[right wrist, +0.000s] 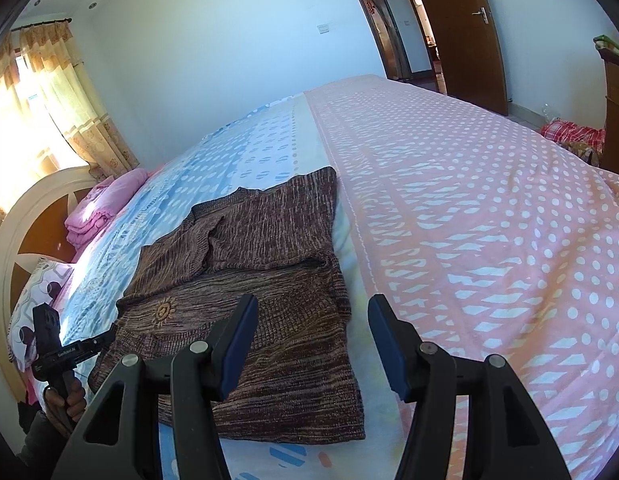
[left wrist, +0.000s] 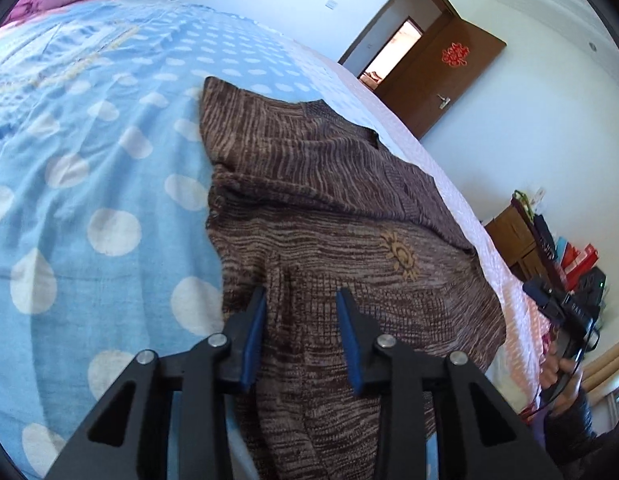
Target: Fold small clothes
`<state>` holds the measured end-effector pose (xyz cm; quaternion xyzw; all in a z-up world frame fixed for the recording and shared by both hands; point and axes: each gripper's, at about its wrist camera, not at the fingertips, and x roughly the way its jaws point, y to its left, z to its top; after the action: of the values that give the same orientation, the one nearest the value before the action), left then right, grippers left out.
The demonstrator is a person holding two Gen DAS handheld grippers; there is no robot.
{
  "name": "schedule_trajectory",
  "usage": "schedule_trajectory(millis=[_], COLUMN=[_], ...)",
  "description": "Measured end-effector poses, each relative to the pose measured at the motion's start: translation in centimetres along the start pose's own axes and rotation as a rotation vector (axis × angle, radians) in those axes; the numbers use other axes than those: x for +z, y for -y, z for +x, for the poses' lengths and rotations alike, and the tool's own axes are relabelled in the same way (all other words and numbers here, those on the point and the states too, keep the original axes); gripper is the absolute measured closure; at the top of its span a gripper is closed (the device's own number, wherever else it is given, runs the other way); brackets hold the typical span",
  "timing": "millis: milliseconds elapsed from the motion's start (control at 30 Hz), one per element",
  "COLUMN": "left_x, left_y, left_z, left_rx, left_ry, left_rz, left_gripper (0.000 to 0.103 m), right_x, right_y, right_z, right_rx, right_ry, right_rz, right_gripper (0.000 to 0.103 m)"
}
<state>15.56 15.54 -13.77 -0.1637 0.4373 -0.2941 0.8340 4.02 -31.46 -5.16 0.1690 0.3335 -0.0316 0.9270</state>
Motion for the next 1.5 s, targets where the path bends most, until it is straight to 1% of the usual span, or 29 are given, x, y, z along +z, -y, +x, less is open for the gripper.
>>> schedule_trajectory(millis=[67,100,133,167,300,367,400,467,500,533,567,600,633,667,700,733,767,800,867,933,1033,1133,1267,1367,1500], left_x=[0.0,0.0,-0.1,-0.3,-0.2,-0.1,0.0,0.0,0.0,0.1,0.1,0.0,0.0,-0.2,-0.4,-0.6,-0.7,-0.7,-0.5,-0.5,0.1,1.7,4.0,5.7,8.8], left_y=[0.1,0.3,0.5,0.6,0.6,0.8,0.9,1.0,1.1,1.2,1.4,1.8,2.2,2.6,2.9,3.1,3.0,2.8,2.6,3.1,4.1,4.7,4.8,4.6,3.6], left_z=[0.2,0.3,0.3,0.5,0.5,0.6,0.7,0.8,0.8,0.9,1.0,1.1,1.3,1.4,1.4,1.4,1.3,1.1,0.8,0.2,-1.5,-2.8,-3.2,-2.9,-2.0], left_rx=[0.011,0.021,0.041,0.070,0.079,0.094,0.099,0.099,0.099,0.096,0.094,0.103,0.127,0.147,0.164,0.172,0.159,0.143,0.137,0.136,0.126,0.121,0.120,0.150,0.175], left_ry=[0.003,0.005,0.008,0.009,0.011,0.008,0.007,0.005,0.003,0.000,-0.001,-0.002,0.002,0.006,0.010,0.016,0.021,0.022,0.029,0.051,0.106,0.157,0.204,0.220,0.235], left_rz=[0.007,0.018,0.032,0.044,0.052,0.067,0.074,0.078,0.082,0.089,0.097,0.116,0.141,0.168,0.190,0.206,0.204,0.186,0.154,0.152,0.159,0.134,0.091,0.072,0.028], left_gripper=[0.069,0.073,0.086,0.091,0.091,0.090,0.085,0.081,0.076,0.069,0.065,0.062,0.062,0.064,0.067,0.079,0.089,0.092,0.093,0.093,0.093,0.093,0.093,0.093,0.093], right_x=[0.0,0.1,0.1,0.1,0.0,0.1,0.2,0.2,0.1,-0.1,-0.4,-0.9,-1.1,-1.2,-1.2,-1.2,-1.2,-1.1,-0.8,-0.3,1.2,3.0,5.0,6.8,9.8], right_y=[0.1,0.1,0.1,0.1,-1.2,-2.1,-2.6,-3.3,-3.8,-4.0,-4.3,-4.6,-4.9,-5.2,-5.3,-5.5,-5.5,-5.5,-5.6,-6.0,-6.6,-7.5,-8.6,-9.4,-10.5], right_z=[0.1,0.1,0.2,0.2,2.1,3.7,4.6,6.4,7.7,8.6,9.7,10.7,10.8,10.6,10.4,10.0,9.7,9.1,7.7,5.7,3.4,2.6,3.1,4.2,6.5], right_rx=[-0.034,-0.046,-0.060,-0.066,-0.052,-0.052,-0.056,-0.063,-0.077,-0.079,-0.073,-0.085,-0.098,-0.097,-0.087,-0.095,-0.097,-0.095,-0.078,-0.068,-0.058,-0.060,-0.077,-0.085,-0.101], right_ry=[-0.003,-0.003,-0.004,-0.007,-0.065,-0.092,-0.103,-0.123,-0.137,-0.152,-0.187,-0.223,-0.214,-0.201,-0.212,-0.207,-0.204,-0.197,-0.171,-0.124,-0.043,0.023,0.072,0.093,0.122], right_rz=[-0.013,-0.020,-0.037,-0.053,-0.155,-0.212,-0.238,-0.288,-0.326,-0.351,-0.379,-0.406,-0.431,-0.448,-0.450,-0.448,-0.443,-0.435,-0.416,-0.406,-0.391,-0.384,-0.398,-0.408,-0.421], right_gripper=[0.045,0.045,0.045,0.045,0.045,0.045,0.045,0.045,0.045,0.045,0.045,0.057,0.059,0.072,0.086,0.091,0.094,0.095,0.096,0.096,0.096,0.096,0.096,0.096,0.096])
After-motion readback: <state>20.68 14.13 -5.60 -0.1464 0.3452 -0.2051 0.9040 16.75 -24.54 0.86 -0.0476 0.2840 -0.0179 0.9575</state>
